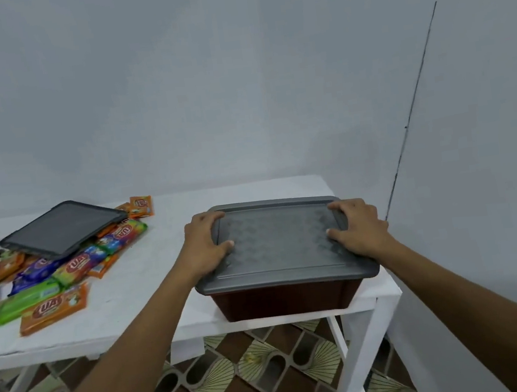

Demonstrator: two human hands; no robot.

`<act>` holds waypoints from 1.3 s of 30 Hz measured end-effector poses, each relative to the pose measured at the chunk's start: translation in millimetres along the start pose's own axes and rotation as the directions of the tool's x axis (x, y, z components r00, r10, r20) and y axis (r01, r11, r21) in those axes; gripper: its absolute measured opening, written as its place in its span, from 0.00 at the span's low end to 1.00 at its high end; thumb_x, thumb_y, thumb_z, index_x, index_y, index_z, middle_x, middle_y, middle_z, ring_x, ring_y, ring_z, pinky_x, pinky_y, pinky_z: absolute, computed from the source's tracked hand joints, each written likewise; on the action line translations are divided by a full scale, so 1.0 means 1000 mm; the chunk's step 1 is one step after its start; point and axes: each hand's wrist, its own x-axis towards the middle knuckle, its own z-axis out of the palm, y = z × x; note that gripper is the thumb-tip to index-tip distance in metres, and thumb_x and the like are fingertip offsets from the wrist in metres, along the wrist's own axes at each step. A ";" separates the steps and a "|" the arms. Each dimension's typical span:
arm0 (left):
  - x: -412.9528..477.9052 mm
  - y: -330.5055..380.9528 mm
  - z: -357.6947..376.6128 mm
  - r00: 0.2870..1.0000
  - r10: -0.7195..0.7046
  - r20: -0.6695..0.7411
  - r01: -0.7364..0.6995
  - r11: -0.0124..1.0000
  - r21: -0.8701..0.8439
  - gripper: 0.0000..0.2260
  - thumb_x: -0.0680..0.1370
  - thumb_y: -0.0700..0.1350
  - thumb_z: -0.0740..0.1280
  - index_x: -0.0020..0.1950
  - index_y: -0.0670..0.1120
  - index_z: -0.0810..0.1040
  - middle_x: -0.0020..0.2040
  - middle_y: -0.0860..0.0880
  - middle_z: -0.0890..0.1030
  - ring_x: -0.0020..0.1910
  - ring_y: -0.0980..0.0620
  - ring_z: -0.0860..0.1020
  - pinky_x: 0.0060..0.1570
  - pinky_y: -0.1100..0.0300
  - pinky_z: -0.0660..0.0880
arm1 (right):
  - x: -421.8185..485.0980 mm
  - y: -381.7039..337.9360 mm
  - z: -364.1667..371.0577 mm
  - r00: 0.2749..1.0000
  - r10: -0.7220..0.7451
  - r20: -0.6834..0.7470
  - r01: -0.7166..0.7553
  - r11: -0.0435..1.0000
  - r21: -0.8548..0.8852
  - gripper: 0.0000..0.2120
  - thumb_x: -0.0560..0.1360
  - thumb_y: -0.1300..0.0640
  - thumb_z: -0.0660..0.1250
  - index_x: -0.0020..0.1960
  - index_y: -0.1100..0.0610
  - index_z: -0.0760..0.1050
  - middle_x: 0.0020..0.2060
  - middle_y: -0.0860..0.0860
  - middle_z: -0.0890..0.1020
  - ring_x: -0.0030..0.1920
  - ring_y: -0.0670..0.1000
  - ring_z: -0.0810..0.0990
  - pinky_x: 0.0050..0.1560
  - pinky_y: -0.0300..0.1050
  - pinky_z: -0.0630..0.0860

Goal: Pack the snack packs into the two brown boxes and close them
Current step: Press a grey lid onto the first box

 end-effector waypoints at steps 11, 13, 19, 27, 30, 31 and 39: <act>-0.019 -0.002 -0.002 0.931 -0.348 0.105 0.362 0.918 -0.162 0.41 0.72 0.57 0.73 0.77 0.46 0.57 0.75 0.43 0.66 0.68 0.41 0.70 0.65 0.48 0.70 | -0.016 0.017 0.012 0.997 -0.028 0.070 0.014 0.982 0.191 0.34 0.74 0.44 0.69 0.75 0.54 0.62 0.69 0.55 0.69 0.67 0.57 0.70 0.68 0.56 0.68; -0.020 0.001 -0.001 0.931 -0.360 0.057 0.365 0.921 -0.137 0.41 0.71 0.58 0.73 0.76 0.44 0.58 0.74 0.42 0.66 0.68 0.41 0.71 0.63 0.48 0.70 | -0.025 0.017 0.012 0.992 0.121 0.021 -0.119 0.906 0.405 0.41 0.70 0.46 0.74 0.76 0.54 0.57 0.67 0.53 0.66 0.67 0.56 0.69 0.66 0.54 0.70; -0.026 -0.002 -0.003 0.954 -0.298 -0.012 0.297 0.953 -0.053 0.42 0.69 0.60 0.74 0.76 0.44 0.62 0.74 0.43 0.68 0.69 0.42 0.70 0.63 0.49 0.70 | -0.035 0.013 0.014 0.929 0.331 0.166 -0.338 0.575 0.745 0.29 0.67 0.53 0.78 0.63 0.61 0.72 0.49 0.55 0.81 0.45 0.54 0.80 0.38 0.44 0.76; -0.032 -0.006 0.001 0.995 -0.086 -0.052 0.084 0.995 -0.050 0.30 0.74 0.53 0.73 0.73 0.47 0.69 0.73 0.48 0.69 0.69 0.48 0.69 0.68 0.54 0.66 | -0.034 0.011 0.014 0.963 0.267 0.028 -0.198 0.638 0.744 0.26 0.68 0.54 0.78 0.60 0.52 0.70 0.44 0.46 0.76 0.43 0.49 0.77 0.38 0.43 0.75; -0.030 -0.010 0.001 0.996 -0.076 -0.036 0.074 0.996 -0.039 0.29 0.73 0.54 0.72 0.72 0.48 0.70 0.72 0.48 0.69 0.67 0.50 0.70 0.67 0.53 0.67 | -0.037 0.010 0.015 0.975 0.223 -0.022 -0.159 0.758 0.633 0.31 0.69 0.52 0.77 0.68 0.54 0.70 0.57 0.51 0.78 0.52 0.54 0.78 0.49 0.49 0.78; -0.029 -0.011 0.002 0.997 -0.073 -0.036 0.072 0.997 -0.027 0.29 0.73 0.54 0.72 0.72 0.48 0.70 0.72 0.48 0.69 0.67 0.50 0.70 0.67 0.53 0.68 | -0.037 0.010 0.014 0.981 0.190 -0.033 -0.138 0.810 0.570 0.32 0.70 0.51 0.75 0.71 0.53 0.69 0.63 0.53 0.75 0.58 0.55 0.76 0.55 0.50 0.76; -0.036 -0.012 0.007 0.996 -0.079 0.043 0.083 0.993 -0.088 0.33 0.77 0.57 0.66 0.78 0.49 0.58 0.78 0.49 0.58 0.75 0.50 0.60 0.72 0.52 0.59 | -0.046 0.012 0.010 1.000 0.017 0.013 -0.021 0.889 0.458 0.33 0.76 0.41 0.65 0.77 0.50 0.61 0.76 0.48 0.61 0.74 0.51 0.62 0.73 0.52 0.61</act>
